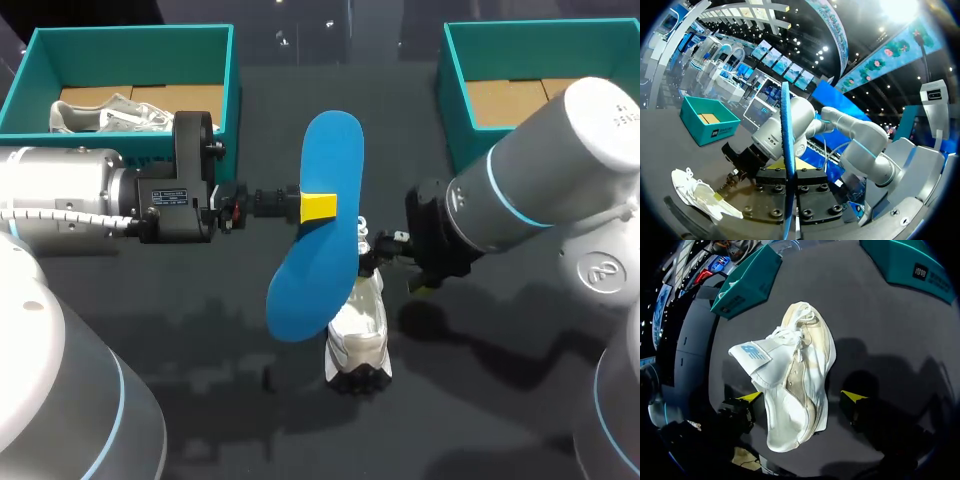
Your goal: Take the shoe out of the shoebox, open the shoe tongue, remove and reinsert the insole, then place the shoe into the shoebox
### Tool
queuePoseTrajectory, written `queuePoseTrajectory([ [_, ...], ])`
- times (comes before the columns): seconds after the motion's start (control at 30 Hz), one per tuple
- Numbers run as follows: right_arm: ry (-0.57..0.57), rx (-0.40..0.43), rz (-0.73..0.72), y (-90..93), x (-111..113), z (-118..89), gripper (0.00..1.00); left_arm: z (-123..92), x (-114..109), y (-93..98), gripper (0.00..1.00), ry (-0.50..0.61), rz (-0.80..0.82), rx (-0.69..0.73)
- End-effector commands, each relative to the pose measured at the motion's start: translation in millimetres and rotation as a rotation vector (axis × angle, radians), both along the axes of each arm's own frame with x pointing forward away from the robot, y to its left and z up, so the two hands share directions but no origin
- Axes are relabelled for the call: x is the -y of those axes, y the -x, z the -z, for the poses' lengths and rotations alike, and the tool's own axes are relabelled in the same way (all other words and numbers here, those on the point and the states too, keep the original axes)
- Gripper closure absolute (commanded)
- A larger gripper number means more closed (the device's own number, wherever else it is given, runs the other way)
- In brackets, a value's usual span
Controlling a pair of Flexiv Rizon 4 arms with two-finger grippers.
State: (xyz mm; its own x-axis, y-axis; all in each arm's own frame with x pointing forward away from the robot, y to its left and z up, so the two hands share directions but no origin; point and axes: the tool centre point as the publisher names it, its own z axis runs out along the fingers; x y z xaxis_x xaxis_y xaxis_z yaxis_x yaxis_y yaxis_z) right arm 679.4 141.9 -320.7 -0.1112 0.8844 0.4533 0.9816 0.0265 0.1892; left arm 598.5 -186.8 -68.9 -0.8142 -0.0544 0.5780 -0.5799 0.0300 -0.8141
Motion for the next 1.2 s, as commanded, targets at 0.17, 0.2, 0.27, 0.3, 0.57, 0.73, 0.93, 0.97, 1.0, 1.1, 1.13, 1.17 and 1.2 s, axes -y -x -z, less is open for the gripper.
queuePoseTrajectory([
  [0.17, -0.094, 0.011, -0.018, 4.8, 3, -3, 0.00, 1, 2, -0.3, 1.00, 0.002, -0.001, 0.000],
  [0.2, -0.103, 0.026, -0.001, 4.3, 3, -9, 0.00, 1, 2, -0.3, 1.00, 0.002, -0.001, 0.000],
  [0.27, -0.169, 0.034, -0.003, 1.4, 6, -20, 0.00, 1, 2, -0.3, 1.00, 0.002, -0.001, 0.000],
  [0.3, -0.169, 0.041, 0.011, 0.3, 11, -26, 0.00, 1, 2, -0.3, 1.00, 0.002, -0.001, 0.000],
  [0.57, -0.328, 0.048, -0.059, -3.6, 23, -74, 0.00, 1, 2, -0.3, 1.00, 0.002, -0.001, 0.000],
  [0.73, -0.328, 0.048, -0.059, -3.6, 23, -74, 0.00, 1, 2, -0.3, 1.00, 0.002, -0.001, 0.000],
  [0.93, -0.328, 0.048, -0.059, -3.6, 23, -74, 0.00, 1, 2, -0.3, 1.00, 0.002, -0.001, 0.000],
  [0.97, -0.350, 0.025, -0.074, -5.2, 22, -75, 0.00, 1, 2, -0.3, 1.00, 0.002, -0.001, 0.000],
  [1.0, -0.374, 0.013, -0.078, -5.8, 22, -75, 0.00, 1, 2, -0.3, 1.00, 0.002, -0.001, 0.000],
  [1.1, -0.436, -0.030, -0.100, -8.0, 23, -78, 0.00, 1, 2, -0.3, 1.00, 0.002, -0.001, 0.000],
  [1.13, -0.433, -0.031, -0.099, -8.0, 24, -80, 0.00, 1, 2, -0.3, 1.00, 0.002, -0.001, 0.000],
  [1.17, -0.470, -0.039, -0.104, -7.9, 25, -81, 0.00, 1, 2, -0.3, 1.00, 0.002, -0.001, 0.000],
  [1.2, -0.476, -0.043, -0.109, -7.6, 25, -82, 0.00, 1, 2, -0.3, 1.00, 0.002, -0.001, 0.000],
])
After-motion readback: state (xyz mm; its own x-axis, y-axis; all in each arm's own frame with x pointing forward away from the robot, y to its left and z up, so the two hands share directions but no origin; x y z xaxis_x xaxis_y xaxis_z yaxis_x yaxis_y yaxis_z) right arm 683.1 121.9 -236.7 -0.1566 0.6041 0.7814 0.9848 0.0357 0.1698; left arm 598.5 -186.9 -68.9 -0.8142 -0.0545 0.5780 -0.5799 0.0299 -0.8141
